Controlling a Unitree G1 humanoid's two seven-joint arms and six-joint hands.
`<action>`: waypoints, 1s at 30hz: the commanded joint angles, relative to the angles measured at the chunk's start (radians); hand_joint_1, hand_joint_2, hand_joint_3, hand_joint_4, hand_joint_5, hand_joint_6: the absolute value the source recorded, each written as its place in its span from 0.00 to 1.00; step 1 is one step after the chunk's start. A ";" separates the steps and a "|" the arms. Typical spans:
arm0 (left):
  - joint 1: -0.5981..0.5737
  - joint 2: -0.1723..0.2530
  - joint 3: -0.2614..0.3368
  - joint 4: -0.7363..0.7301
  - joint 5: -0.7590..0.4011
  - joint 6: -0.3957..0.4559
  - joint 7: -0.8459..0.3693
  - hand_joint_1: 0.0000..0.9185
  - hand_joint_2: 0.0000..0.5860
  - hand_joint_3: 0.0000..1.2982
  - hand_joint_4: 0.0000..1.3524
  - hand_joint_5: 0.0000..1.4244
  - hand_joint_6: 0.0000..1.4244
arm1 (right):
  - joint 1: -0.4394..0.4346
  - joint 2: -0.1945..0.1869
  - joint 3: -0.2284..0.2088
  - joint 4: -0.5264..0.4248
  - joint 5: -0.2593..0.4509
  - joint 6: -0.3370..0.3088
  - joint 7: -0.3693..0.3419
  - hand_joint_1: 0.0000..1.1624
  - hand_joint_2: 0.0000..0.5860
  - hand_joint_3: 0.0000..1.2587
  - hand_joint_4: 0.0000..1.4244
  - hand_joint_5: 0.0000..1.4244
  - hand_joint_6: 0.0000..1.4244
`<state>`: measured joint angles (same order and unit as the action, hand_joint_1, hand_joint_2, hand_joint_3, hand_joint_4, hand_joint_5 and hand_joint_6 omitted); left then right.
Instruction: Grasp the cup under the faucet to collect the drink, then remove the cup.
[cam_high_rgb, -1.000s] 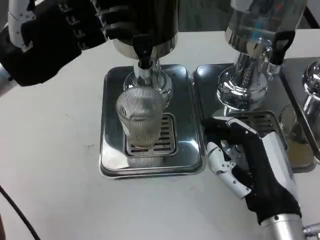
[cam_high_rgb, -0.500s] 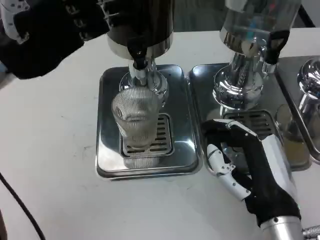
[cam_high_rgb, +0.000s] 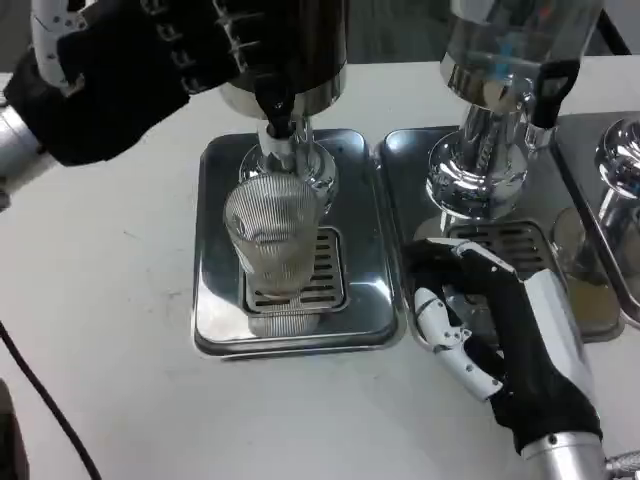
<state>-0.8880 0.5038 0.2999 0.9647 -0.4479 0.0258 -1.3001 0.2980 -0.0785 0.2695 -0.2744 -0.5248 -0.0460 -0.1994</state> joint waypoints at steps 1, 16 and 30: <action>-0.024 -0.019 -0.014 0.026 0.026 -0.023 0.013 0.00 0.11 0.23 0.18 0.17 0.14 | 0.008 0.003 -0.001 -0.001 0.000 -0.006 -0.004 0.35 0.77 0.34 0.30 0.27 0.23; -0.040 -0.031 -0.025 0.121 0.090 -0.085 0.057 0.00 0.10 0.23 0.18 0.17 0.14 | 0.010 0.006 0.001 -0.001 0.002 -0.001 -0.002 0.35 0.77 0.35 0.31 0.27 0.23; -0.018 -0.052 -0.066 0.118 0.138 -0.189 0.054 0.00 0.09 0.24 0.17 0.16 0.13 | -0.003 -0.001 -0.004 -0.005 0.014 0.002 0.016 0.35 0.78 0.35 0.31 0.28 0.23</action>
<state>-0.9113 0.4556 0.2523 1.0936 -0.3370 -0.1273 -1.2410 0.2997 -0.0797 0.2708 -0.2745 -0.5205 -0.0459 -0.1934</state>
